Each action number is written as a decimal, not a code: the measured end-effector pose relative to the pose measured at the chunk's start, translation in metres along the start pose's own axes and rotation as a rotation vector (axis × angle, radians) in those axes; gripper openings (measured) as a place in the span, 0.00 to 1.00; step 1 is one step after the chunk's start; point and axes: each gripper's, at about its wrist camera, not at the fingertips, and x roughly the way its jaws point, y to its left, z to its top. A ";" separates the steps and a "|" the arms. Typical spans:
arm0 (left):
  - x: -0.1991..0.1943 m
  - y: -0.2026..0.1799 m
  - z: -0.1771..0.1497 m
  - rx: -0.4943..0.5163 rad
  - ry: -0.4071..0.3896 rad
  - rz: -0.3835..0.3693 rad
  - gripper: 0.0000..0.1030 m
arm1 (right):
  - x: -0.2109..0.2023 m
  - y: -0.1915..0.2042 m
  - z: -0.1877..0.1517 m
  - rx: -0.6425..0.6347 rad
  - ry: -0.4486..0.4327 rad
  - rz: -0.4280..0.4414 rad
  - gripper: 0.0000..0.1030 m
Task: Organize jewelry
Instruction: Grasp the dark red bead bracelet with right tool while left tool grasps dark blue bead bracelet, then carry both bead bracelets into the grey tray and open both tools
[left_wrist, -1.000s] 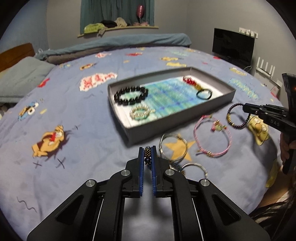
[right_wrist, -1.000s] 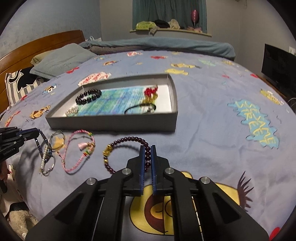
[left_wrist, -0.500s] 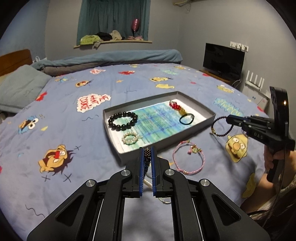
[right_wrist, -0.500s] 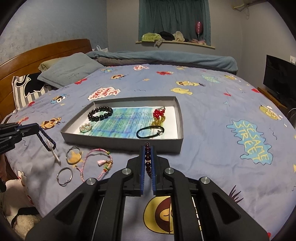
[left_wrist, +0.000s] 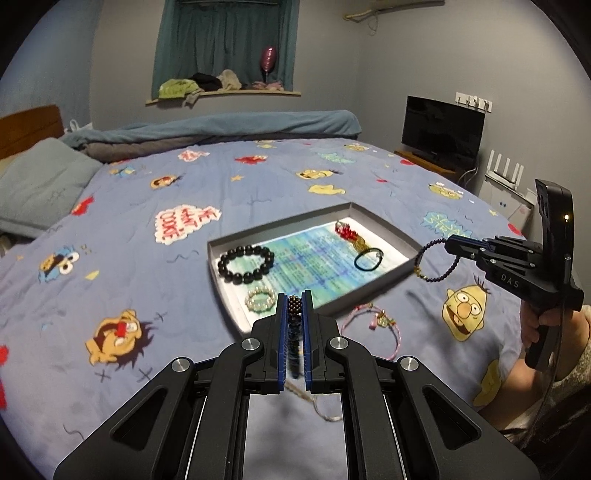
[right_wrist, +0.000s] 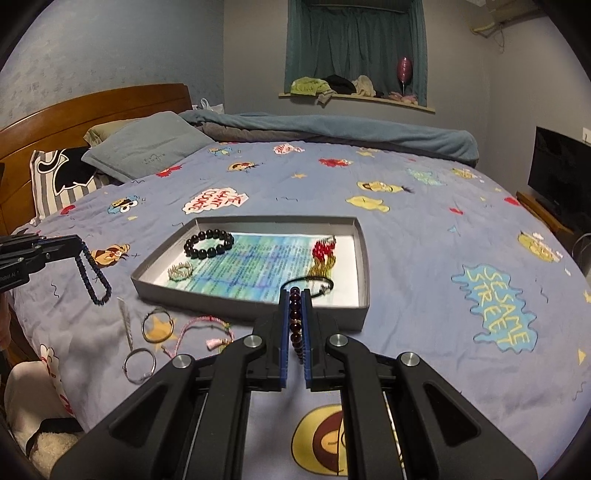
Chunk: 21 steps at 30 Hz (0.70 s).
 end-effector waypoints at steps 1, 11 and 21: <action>0.002 0.001 0.004 0.004 0.000 -0.001 0.08 | 0.001 0.000 0.004 0.001 -0.005 0.003 0.06; 0.034 0.008 0.037 0.010 0.011 -0.023 0.08 | 0.020 0.002 0.042 -0.007 -0.061 0.007 0.06; 0.077 0.002 0.048 -0.001 0.038 -0.082 0.08 | 0.076 0.008 0.042 0.023 0.004 0.046 0.06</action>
